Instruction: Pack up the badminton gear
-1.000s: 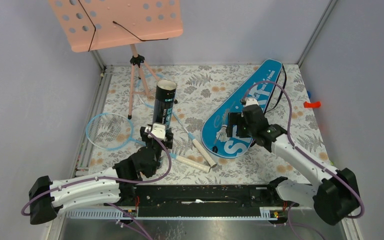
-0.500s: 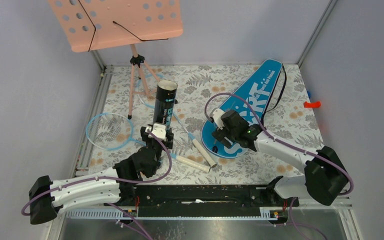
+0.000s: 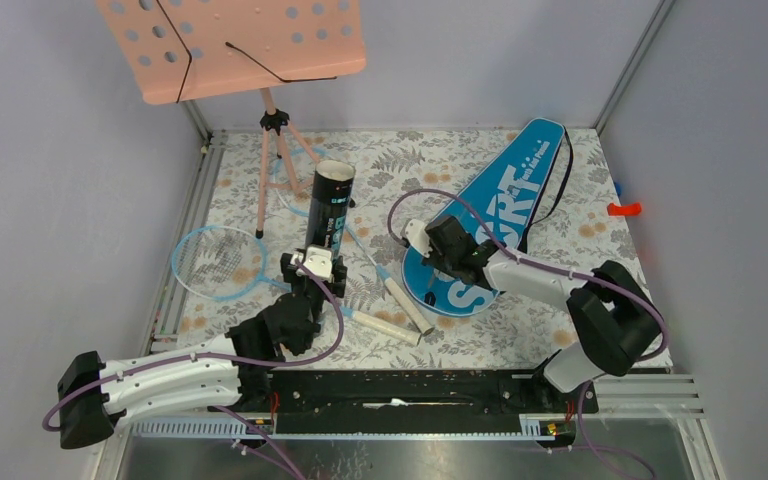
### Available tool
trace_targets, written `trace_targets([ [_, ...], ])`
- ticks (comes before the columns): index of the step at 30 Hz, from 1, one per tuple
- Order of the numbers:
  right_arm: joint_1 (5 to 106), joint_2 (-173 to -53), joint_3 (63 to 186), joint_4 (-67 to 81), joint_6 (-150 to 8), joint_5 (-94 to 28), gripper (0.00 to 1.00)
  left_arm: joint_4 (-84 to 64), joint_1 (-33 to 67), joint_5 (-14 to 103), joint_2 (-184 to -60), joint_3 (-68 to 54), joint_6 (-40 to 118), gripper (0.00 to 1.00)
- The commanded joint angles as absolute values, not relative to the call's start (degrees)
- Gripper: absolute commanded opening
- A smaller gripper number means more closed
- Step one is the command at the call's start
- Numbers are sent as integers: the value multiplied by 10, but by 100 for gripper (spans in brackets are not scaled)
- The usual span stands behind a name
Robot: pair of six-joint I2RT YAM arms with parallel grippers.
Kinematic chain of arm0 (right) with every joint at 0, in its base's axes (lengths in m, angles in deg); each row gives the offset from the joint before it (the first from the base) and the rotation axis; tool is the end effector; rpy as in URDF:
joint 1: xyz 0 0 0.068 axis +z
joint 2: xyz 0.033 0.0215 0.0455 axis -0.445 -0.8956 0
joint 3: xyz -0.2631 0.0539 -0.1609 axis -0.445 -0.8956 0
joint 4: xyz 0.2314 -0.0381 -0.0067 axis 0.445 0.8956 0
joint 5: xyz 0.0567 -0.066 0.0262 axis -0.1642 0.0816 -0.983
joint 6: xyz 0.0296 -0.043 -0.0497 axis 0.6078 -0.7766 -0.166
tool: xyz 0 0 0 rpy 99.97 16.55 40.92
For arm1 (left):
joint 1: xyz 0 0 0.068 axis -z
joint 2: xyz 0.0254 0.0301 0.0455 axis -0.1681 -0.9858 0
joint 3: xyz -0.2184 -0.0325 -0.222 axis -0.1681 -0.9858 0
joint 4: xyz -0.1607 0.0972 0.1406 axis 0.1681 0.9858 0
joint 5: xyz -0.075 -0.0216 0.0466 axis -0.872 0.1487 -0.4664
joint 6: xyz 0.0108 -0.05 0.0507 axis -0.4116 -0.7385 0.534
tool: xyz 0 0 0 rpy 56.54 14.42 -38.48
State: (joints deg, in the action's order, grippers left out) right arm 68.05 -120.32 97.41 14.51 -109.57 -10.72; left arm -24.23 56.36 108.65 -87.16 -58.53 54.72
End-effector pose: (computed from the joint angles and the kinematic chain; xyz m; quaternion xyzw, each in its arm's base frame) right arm 0.2372 0.1910 0.2275 -0.5178 0.7692 -0.0864 0.3643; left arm 0.0933 -0.0884 0.2875 0.1084 0.7115 -0.0186 0.6941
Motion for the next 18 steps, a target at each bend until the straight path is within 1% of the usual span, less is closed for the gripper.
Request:
trace_targets([
  [1,683,-1135,1004,175,-1040,-138,0,-288,562,1075,-853,-571,566,6],
  [5,682,-999,1027,265,-874,-184,0,-292,562,977,-844,-581,591,6],
  [6,682,-947,1025,280,-822,-200,0,-289,562,952,-845,-583,594,6],
  [7,682,-910,1019,288,-789,-204,1,-279,562,927,-845,-582,597,6],
  [9,674,-848,1007,312,-704,-210,2,-251,563,856,-847,-578,605,5],
  [11,659,-799,1018,381,-658,-246,1,-247,562,787,-850,-580,625,3],
  [13,639,-755,1030,422,-627,-322,0,-270,562,712,-847,-598,660,3],
  [15,620,-720,1046,442,-600,-415,0,-324,562,635,-844,-633,719,2],
  [18,614,-710,1103,486,-562,-499,0,-394,562,589,-838,-679,773,0],
])
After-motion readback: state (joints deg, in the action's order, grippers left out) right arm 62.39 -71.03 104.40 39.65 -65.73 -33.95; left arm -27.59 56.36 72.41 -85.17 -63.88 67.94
